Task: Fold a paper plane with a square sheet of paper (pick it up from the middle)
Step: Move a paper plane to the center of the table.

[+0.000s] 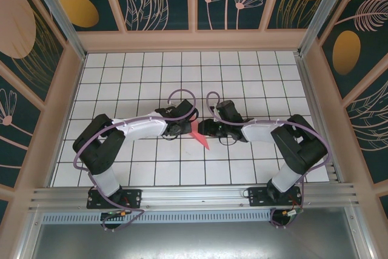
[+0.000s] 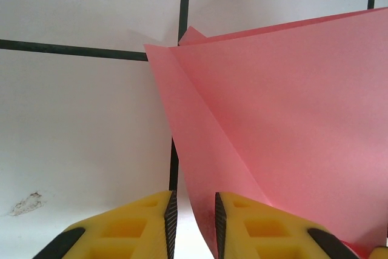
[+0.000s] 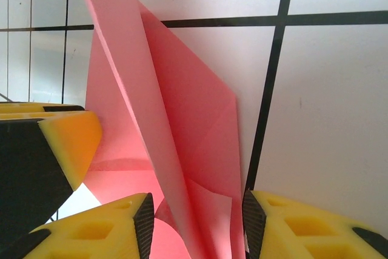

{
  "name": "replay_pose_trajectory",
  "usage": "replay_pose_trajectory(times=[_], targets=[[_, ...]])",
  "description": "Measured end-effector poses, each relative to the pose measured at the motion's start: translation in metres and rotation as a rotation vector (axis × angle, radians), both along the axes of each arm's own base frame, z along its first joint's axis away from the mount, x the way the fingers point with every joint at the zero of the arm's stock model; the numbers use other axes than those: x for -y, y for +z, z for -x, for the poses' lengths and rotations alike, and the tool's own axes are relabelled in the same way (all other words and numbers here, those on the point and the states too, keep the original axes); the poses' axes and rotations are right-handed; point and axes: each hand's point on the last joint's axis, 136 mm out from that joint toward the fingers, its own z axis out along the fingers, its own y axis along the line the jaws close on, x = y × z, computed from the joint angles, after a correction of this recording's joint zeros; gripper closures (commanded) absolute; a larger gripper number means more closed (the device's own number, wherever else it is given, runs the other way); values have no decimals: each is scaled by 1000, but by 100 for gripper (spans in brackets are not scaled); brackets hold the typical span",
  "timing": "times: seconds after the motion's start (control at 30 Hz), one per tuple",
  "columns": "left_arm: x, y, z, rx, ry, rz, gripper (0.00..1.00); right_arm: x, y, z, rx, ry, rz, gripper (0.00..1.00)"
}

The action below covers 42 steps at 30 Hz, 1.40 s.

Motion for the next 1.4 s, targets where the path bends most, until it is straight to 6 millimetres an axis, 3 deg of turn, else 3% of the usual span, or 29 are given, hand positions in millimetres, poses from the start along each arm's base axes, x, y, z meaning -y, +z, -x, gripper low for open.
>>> replay_pose_trajectory(times=[0.53,1.0,1.1,1.23,1.4], targets=[[2,1,-2,8,0,9,76,-14,1,23,-10,100,-36,55],[2,-1,-1,8,-1,13,80,-17,-15,19,41,111,133,72],[0,-3,1,3,-1,8,80,-20,-17,17,53,113,165,82],[-4,10,4,32,1,37,75,-22,-18,15,65,115,203,89],[-14,53,5,149,35,131,67,-15,-10,-3,103,41,297,90]])
